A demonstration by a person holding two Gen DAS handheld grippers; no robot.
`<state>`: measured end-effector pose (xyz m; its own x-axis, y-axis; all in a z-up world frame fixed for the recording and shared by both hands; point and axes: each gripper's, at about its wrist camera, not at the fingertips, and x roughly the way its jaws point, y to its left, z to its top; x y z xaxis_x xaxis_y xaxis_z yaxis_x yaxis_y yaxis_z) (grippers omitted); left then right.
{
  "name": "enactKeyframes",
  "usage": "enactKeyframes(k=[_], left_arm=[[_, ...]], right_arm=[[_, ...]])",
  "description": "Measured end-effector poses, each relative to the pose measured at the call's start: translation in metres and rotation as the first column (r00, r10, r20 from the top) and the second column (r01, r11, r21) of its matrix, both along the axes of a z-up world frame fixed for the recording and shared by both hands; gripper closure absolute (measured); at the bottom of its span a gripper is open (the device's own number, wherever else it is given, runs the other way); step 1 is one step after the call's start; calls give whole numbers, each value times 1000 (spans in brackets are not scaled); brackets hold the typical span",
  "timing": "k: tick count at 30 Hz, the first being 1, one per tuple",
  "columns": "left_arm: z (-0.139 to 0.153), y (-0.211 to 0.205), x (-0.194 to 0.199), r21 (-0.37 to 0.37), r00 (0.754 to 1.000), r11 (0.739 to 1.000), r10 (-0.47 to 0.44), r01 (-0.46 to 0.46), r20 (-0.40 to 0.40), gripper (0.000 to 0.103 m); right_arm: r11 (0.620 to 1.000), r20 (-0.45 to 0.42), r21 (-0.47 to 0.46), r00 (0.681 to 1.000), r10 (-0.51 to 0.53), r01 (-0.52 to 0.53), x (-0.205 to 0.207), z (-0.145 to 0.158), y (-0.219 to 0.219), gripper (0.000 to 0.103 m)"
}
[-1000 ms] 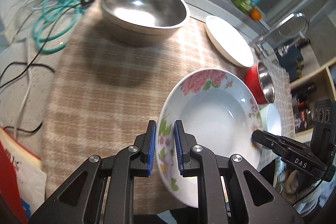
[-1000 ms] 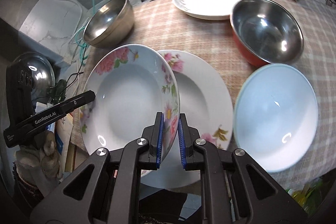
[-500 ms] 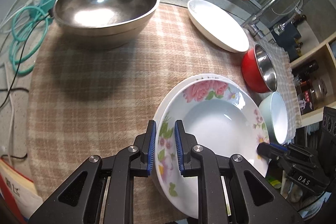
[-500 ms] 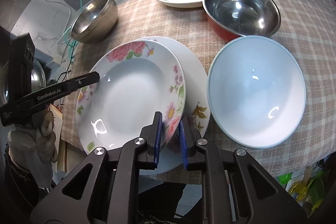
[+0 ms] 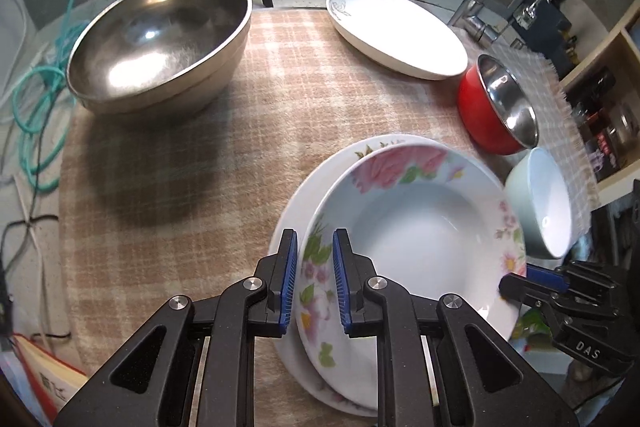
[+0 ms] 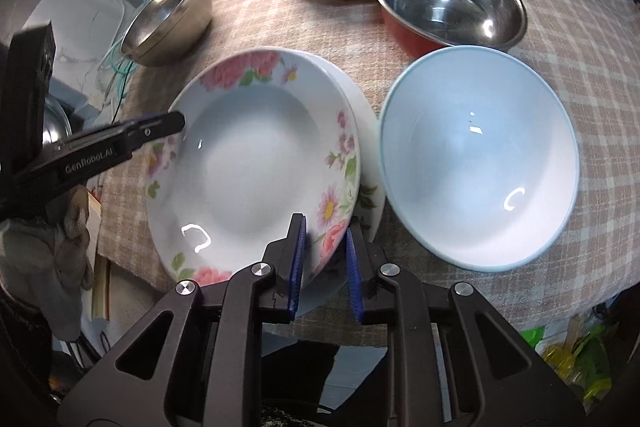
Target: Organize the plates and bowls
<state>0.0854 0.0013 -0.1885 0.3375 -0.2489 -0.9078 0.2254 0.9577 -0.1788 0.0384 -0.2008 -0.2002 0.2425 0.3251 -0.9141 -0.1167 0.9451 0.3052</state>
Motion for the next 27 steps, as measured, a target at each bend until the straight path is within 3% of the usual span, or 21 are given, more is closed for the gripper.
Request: enactKeyframes(k=[7,13,23,27], left_arm=[[0,1,0,29,1000,999,-27,27,-7,87],[0,1,1,16,1000,1000,-11,11,-14,87],[11,9,-5,2,1000,1000,14,-14,7,86],[23,3,-11,13,999,1000,-4,4,50,77]], right_arm=[[999,0,8,999,32,-32,1,0,2,75],[998,-4,3,998,61,-61,1,2,9,55],[998,15,6,998,64,-64,-8,16,4,53],[997,32,-5,996,79,-78,-10,28,8,53]])
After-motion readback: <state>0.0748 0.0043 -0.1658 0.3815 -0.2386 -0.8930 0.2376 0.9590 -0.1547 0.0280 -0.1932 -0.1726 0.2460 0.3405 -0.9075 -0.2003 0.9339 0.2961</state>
